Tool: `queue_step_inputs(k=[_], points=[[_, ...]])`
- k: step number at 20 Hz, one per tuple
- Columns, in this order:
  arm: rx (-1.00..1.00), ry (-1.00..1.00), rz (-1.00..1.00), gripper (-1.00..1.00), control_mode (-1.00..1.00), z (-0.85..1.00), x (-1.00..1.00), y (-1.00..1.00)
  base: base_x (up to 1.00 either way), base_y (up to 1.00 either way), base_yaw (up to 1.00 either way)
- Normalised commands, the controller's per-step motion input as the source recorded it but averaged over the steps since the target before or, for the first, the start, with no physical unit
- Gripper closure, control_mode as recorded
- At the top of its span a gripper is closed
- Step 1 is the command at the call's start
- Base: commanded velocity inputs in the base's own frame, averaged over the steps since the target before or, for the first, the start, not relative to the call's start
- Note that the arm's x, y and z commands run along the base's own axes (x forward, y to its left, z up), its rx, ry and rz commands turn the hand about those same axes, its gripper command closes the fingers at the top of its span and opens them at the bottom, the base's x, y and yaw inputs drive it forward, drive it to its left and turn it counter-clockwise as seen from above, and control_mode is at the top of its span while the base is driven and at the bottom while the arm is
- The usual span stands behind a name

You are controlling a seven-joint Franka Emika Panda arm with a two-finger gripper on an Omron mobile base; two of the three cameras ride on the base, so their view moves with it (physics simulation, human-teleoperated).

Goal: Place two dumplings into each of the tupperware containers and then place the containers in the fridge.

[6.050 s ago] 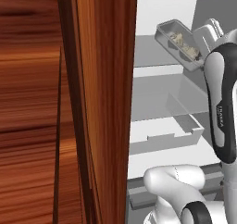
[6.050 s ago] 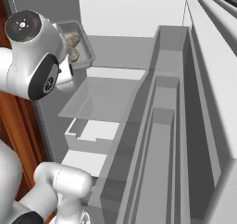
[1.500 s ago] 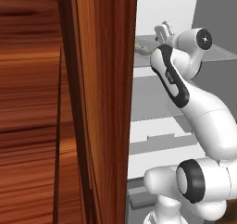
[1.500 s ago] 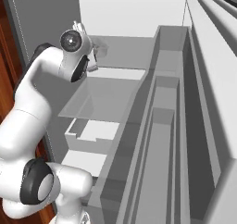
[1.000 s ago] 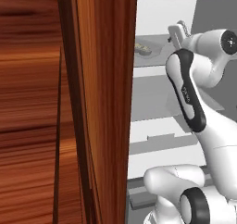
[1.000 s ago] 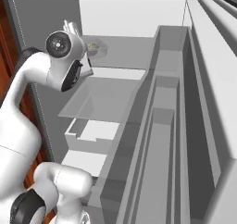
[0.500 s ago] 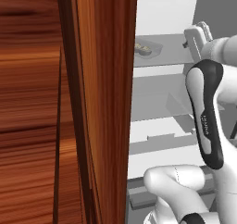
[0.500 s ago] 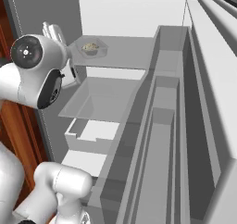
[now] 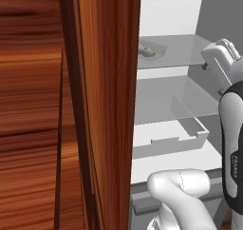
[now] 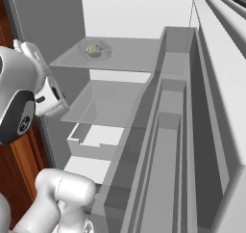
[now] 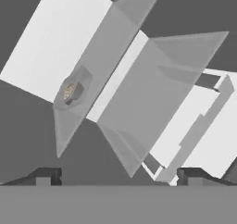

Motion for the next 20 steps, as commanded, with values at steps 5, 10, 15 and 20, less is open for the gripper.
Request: queue_step_inputs(k=[5, 10, 15, 20], points=[[-0.25, 0.31, 0.24, -1.0, -1.0, 0.0, -0.82, 0.12, 0.0, 0.0, 0.0], [-0.34, 0.32, 0.2, -1.0, -1.0, -0.05, -0.67, 0.34, 0.0, 0.0, 0.0], [-0.23, 0.15, 0.26, -1.0, -1.0, -0.32, -0.34, -0.01, 0.0, 0.0, 0.0], [-0.17, 0.04, 0.25, -1.0, -1.0, -0.54, 0.0, 0.07, 0.0, 0.0, 0.0]])
